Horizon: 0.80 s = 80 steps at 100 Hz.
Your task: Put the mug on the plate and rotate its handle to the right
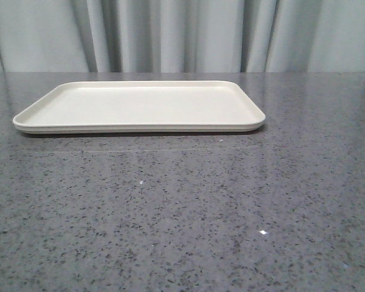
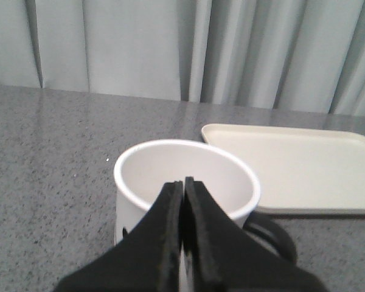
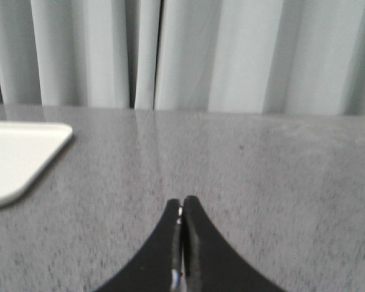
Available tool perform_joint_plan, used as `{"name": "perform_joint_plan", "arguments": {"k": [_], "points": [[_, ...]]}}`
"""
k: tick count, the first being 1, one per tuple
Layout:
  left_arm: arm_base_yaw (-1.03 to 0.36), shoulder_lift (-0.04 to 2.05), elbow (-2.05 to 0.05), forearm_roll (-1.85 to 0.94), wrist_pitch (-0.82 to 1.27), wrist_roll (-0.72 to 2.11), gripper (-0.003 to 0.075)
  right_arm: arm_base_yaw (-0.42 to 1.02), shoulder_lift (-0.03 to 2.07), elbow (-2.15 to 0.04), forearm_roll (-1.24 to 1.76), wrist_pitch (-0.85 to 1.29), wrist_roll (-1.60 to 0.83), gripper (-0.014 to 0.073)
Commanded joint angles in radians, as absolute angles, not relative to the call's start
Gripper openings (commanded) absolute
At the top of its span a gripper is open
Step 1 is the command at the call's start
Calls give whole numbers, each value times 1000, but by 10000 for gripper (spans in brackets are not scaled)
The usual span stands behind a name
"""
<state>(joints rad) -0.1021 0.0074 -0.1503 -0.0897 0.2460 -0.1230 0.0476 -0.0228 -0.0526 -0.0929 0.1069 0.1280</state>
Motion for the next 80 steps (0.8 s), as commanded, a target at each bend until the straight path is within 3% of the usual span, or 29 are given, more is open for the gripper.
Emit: {"name": "perform_joint_plan", "arguments": {"k": [1, 36, 65, 80], "points": [[-100, 57, -268, -115, 243, -130, -20, 50, -18, -161, -100, 97, 123, -66], [-100, 363, -698, -124, 736, -130, -20, 50, 168, -490, -80, 564, 123, -66], [-100, 656, -1010, -124, 1023, -130, -20, 50, 377, -698, -45, 789, 123, -66], [-100, 724, -1077, -122, 1052, -128, -20, 50, 471, -756, -13, 812, 123, -66]]}}
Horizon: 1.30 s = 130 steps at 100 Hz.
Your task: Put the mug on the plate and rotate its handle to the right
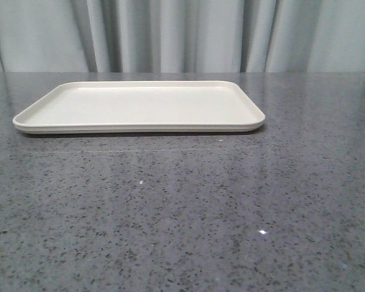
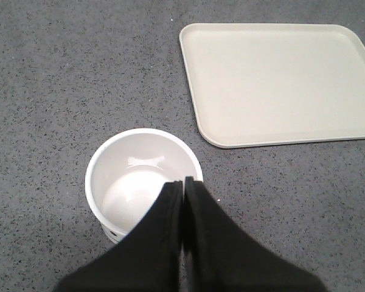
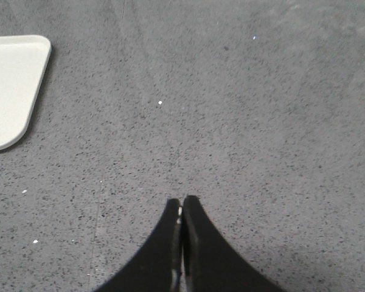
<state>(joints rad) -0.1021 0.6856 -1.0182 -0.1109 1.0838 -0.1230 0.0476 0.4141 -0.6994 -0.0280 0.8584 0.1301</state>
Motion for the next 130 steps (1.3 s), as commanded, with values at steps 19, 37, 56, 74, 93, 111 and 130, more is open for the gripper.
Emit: {"name": "perform_joint_plan", "arguments": {"k": [19, 37, 56, 74, 93, 111, 130], "points": [[-100, 743, -1077, -108, 1065, -128, -20, 50, 522, -764, 10, 812, 123, -66], [-98, 743, -1077, -71, 1065, -128, -18, 50, 527, -764, 10, 811, 123, -5], [-98, 743, -1077, -69, 1068, -128, 112, 50, 527, -764, 10, 806, 123, 314], [-98, 743, -1077, -52, 1071, -128, 394, 50, 527, -764, 10, 805, 123, 521], [-98, 756, -1077, 50, 1083, -145, 570, 50, 527, -764, 10, 805, 123, 522], [-93, 853, -1077, 142, 1103, -189, 569, 50, 527, -764, 10, 805, 123, 522], [-93, 997, -1077, 165, 1097, -189, 569, 50, 527, -764, 10, 805, 123, 522]]}}
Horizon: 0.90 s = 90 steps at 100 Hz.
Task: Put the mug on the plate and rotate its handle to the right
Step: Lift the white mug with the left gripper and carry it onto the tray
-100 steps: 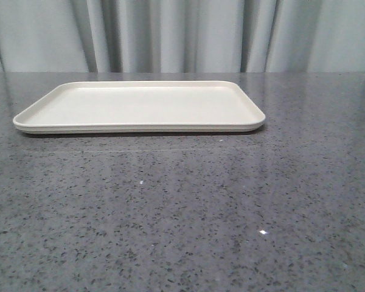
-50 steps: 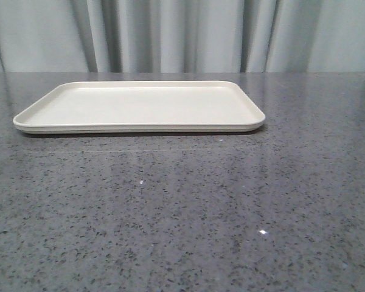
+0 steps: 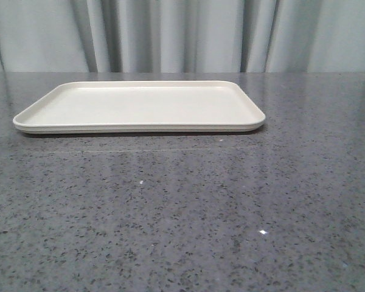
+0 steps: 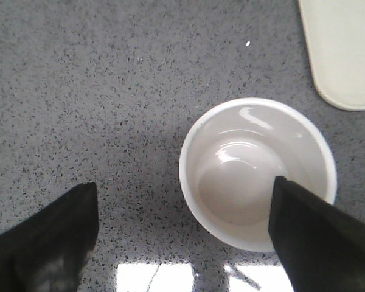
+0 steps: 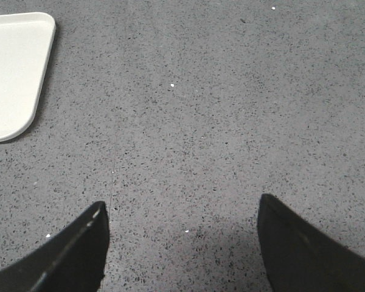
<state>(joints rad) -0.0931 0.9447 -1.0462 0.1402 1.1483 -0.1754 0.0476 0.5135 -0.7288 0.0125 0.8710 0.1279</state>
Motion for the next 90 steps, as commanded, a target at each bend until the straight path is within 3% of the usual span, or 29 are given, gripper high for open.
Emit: {"name": "perform_joint_plan", "arguments": {"k": [1, 54, 71, 78, 90], "points": [[-93, 1008, -1077, 168, 1097, -189, 569, 50, 527, -764, 10, 805, 123, 522], [-93, 1175, -1077, 166, 1083, -189, 543, 50, 527, -764, 10, 805, 123, 522], [-93, 1179, -1077, 153, 1081, -189, 371, 50, 527, -764, 10, 805, 123, 522], [-93, 1179, -1077, 149, 1081, -189, 235, 50, 527, -764, 10, 804, 123, 522], [-93, 1179, -1077, 149, 1081, -189, 80, 50, 527, -764, 10, 797, 123, 522]]}}
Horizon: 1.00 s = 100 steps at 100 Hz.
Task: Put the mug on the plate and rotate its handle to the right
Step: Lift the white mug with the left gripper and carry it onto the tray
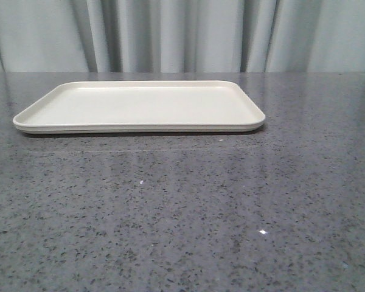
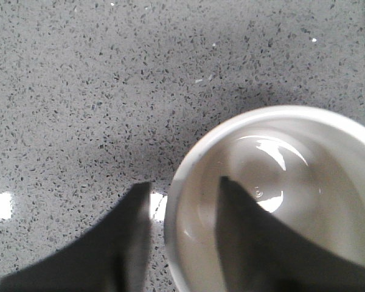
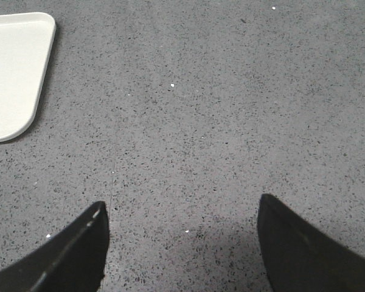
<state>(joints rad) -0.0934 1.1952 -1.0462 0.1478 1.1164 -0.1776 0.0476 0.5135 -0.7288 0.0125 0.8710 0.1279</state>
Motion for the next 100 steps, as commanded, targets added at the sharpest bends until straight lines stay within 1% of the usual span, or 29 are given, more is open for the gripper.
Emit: {"name": "perform_joint_plan", "arguments": {"k": [1, 8, 38, 71, 90, 100], "points": [[-93, 1179, -1077, 149, 1081, -189, 71, 50, 527, -764, 10, 797, 123, 522], [-93, 1179, -1077, 149, 1081, -189, -22, 50, 527, -764, 10, 796, 123, 522], [-93, 1177, -1106, 149, 1098, -187, -20, 50, 527, -764, 10, 796, 123, 522], [-93, 1190, -1344, 41, 1118, -134, -20, 50, 527, -764, 10, 790, 123, 522], [-93, 1282, -1475, -69, 1132, -89, -20, 50, 527, -764, 10, 764, 123, 522], [-93, 1350, -1526, -175, 1109, -55, -20, 50, 527, -764, 10, 760, 123, 522]]}}
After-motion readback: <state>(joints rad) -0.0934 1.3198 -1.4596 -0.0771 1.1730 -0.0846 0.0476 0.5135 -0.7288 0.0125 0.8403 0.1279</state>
